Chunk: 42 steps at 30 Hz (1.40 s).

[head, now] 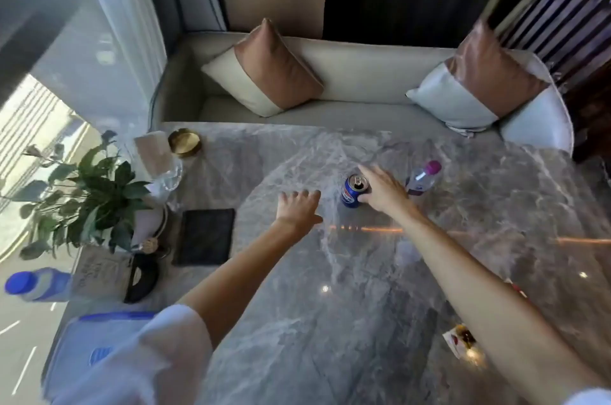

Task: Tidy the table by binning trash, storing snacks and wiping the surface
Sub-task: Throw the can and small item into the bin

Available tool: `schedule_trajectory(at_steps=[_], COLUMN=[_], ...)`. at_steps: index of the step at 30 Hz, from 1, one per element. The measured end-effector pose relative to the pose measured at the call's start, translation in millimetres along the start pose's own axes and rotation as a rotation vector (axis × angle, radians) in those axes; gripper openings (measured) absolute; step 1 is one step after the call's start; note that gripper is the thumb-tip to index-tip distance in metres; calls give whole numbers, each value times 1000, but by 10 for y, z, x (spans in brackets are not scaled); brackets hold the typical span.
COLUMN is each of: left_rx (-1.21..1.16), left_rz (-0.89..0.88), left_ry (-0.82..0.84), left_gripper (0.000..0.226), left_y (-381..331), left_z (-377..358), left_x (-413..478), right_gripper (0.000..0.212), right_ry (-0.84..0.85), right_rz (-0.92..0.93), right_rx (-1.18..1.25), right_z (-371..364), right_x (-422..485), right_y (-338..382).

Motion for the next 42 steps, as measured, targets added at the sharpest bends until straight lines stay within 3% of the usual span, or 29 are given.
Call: schedule_trajectory(at_steps=[5,8,13,18,21,24,27,29,31,39,42], left_rx=[-3,-30,-9,-196,-364,-657,-1024,-1352,-1558,-1832,-1892], left_rz=[-45,-121,-217,-136,13,287,555,747,881,1231,1322], left_ry=[220,292,263,200,174,71,-133,-247,-335,-781,-882], left_gripper=[86,89,72,64,59,50,39,31,31,25,27], left_y=[-84,-153,-224,-104,61,308,525,592,586,53,-194], left_z=[-342,-547,-791,-998,-1104,-1115,-1068,-1110,-1222,-1714,-1901], left_x=[359,505,550,320,19,-430,-1091,-1681,-2296,-4379,-4953], right_gripper=[95,92,70,61,60,57,55,49,46,38,49], right_ry=[159,230,127,115,166,94,97,221,343,730,868], right_rz=[-85,-104,-81,-75,-63,-33,-122,-231,-285,-321,-323], right_rx=[-61,-62,-7,51,78,286,804,1231,1486,1565,1489], right_z=[-336,-512,-625,-719,-786,-767,-803,-952,-1089,-1565,-1709], right_x=[419,551,562,355,130,-179,-637,-994,-1308,-2301,-2606], right_y=[-52,-146,-222,-220,-180,-161,-219,-232,-204,158,432])
Point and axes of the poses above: each hand's wrist, its own x-axis towards the middle knuckle, its own z-axis out of the back of the hand, y = z × x, the point moved 6 cm from there along x, towards the middle knuckle, and after that the axes turned 7 degrees about x, right-handed, at the moved point
